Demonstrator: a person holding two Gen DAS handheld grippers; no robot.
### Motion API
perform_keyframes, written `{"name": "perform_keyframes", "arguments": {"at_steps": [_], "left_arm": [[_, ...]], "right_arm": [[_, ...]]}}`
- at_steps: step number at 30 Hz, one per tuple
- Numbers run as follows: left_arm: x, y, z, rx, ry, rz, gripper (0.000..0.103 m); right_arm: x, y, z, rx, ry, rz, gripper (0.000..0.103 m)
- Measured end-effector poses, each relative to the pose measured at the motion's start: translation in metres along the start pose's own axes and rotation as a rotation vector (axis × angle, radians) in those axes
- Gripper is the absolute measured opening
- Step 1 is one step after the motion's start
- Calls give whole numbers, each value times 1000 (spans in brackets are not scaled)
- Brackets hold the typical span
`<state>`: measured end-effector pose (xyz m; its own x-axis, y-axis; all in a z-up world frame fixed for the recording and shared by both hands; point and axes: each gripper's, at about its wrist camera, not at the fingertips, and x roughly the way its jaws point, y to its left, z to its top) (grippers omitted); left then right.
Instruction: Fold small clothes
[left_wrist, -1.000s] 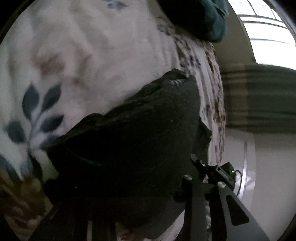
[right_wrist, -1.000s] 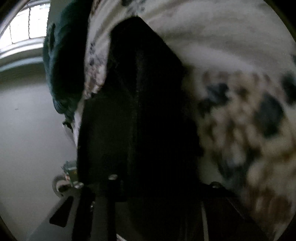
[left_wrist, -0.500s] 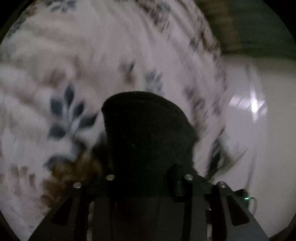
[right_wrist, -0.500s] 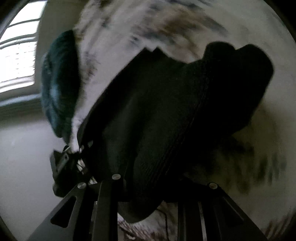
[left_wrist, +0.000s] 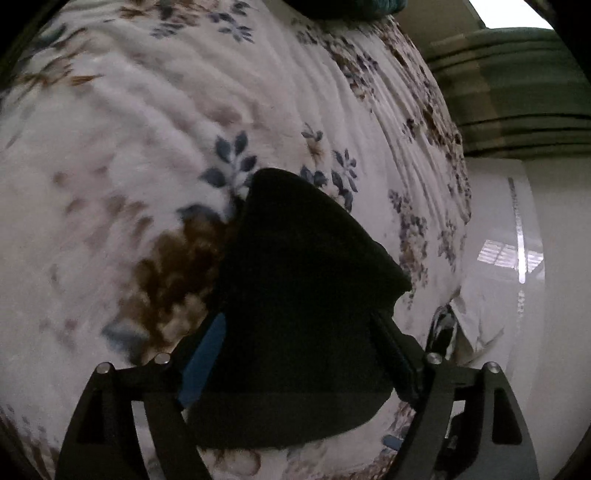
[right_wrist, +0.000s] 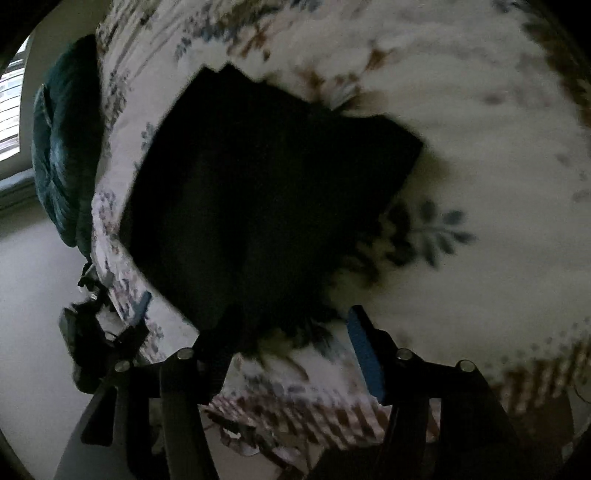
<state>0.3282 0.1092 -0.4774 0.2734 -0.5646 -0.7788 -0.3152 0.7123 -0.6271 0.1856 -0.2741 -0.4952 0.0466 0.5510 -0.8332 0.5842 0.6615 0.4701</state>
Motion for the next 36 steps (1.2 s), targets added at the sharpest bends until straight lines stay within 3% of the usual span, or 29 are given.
{"name": "perform_keyframes", "arguments": {"at_steps": [5,7,8,9,12,13,14,18,19,20,21,22,23,28,30,32,33,34,35,36], "left_arm": [[29,10,20,4,-3,71,81],[39,18,33,0,-12,76,81],[44,22,39,-6,-8,76,81],[53,25,48,-21,-6,80,81],[63,30,64,-35,-33,49,79],[62,29,66,-24,-54,36,69],[63,26,69,-6,-84,14,39],[61,17,72,20,-106,32,30],[60,17,72,20,-108,30,29],[59,17,71,22,-115,29,28],[55,18,70,20,-122,22,27],[52,18,69,16,-126,14,26],[48,18,68,13,-133,12,26],[58,21,73,-4,-120,17,26],[71,26,80,-21,-92,39,29],[75,28,84,-38,-69,58,39],[72,28,84,-33,-60,64,41],[68,25,83,-18,-57,83,52],[64,24,81,-2,-53,106,66],[58,22,76,17,-48,120,71]], "right_arm": [[-50,25,15,-94,-83,-77,62],[-63,48,37,-159,-124,-123,62],[-73,51,65,-202,-156,-160,62],[-73,51,65,-202,-156,-160,62],[-59,80,115,-335,-203,-175,62],[-47,91,131,-378,-206,-183,62],[-30,102,149,-425,-212,-202,62],[35,126,207,-538,-137,-209,64],[47,126,213,-548,-98,-184,60],[56,127,218,-555,-73,-164,44],[60,130,221,-568,-76,-148,18],[58,132,220,-584,-107,-144,9],[51,135,218,-598,-152,-136,9],[29,139,223,-556,-228,-67,8],[37,140,229,-542,-236,-110,8],[55,141,234,-532,-197,-160,10],[58,140,234,-517,-175,-175,14],[58,140,233,-502,-169,-185,20],[57,140,231,-490,-159,-197,35],[51,138,228,-479,-142,-194,51]]}}
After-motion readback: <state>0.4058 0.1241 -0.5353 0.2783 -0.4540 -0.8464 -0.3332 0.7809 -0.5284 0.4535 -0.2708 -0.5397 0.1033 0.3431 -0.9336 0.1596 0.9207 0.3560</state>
